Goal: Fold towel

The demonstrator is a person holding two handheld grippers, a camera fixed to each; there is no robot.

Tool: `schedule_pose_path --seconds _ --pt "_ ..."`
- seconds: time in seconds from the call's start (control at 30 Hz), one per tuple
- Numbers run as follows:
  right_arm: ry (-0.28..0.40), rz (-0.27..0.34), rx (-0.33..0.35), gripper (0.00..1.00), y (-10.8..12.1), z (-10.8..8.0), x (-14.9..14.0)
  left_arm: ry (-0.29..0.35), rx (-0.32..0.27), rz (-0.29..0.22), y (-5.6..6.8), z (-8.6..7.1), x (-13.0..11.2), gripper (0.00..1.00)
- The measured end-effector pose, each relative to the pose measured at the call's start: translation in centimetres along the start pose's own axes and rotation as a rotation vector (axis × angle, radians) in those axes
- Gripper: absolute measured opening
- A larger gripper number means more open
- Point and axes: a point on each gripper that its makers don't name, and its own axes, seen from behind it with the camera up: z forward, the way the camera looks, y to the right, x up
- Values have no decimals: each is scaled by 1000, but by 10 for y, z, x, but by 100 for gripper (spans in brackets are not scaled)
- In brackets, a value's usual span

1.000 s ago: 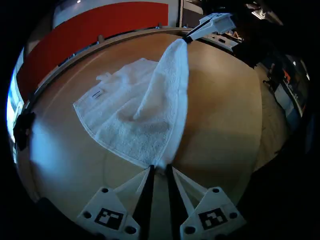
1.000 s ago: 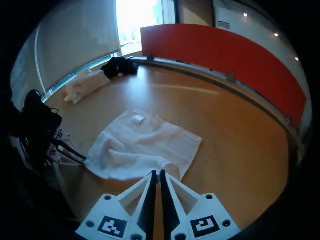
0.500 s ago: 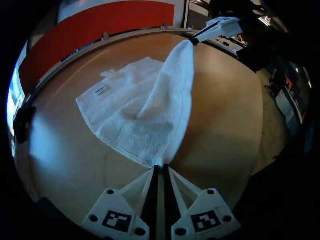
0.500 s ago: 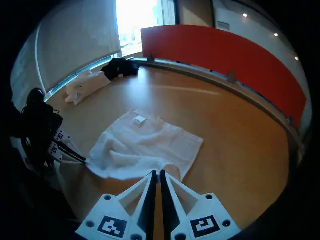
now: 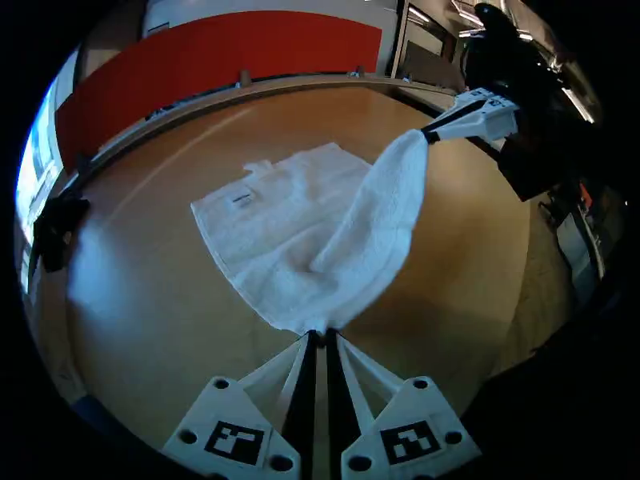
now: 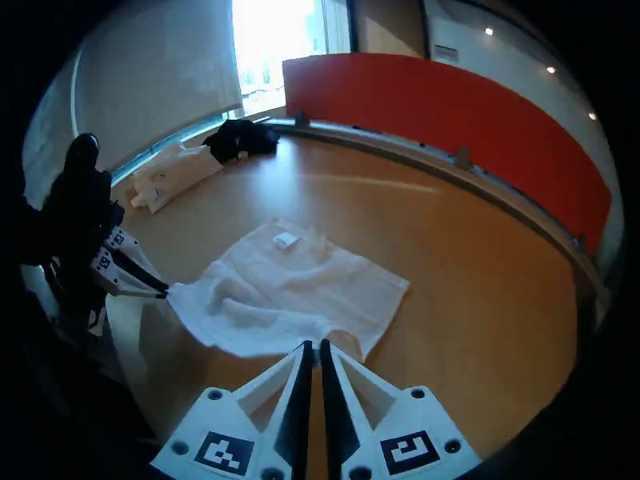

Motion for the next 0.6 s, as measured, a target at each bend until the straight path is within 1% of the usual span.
schedule_pose_path --seconds 0.17,0.27,0.4,0.6 --pt "2 5 -1 8 0 -1 -2 18 3 -29 -15 -10 17 8" --pt "-1 6 -2 8 0 -1 -4 29 7 -58 -25 -15 27 9" --pt "-3 10 -2 8 -1 -2 -7 47 9 -108 -35 -19 40 8" --pt "-3 17 -3 8 -2 -4 -10 72 13 -191 -47 -24 55 9"
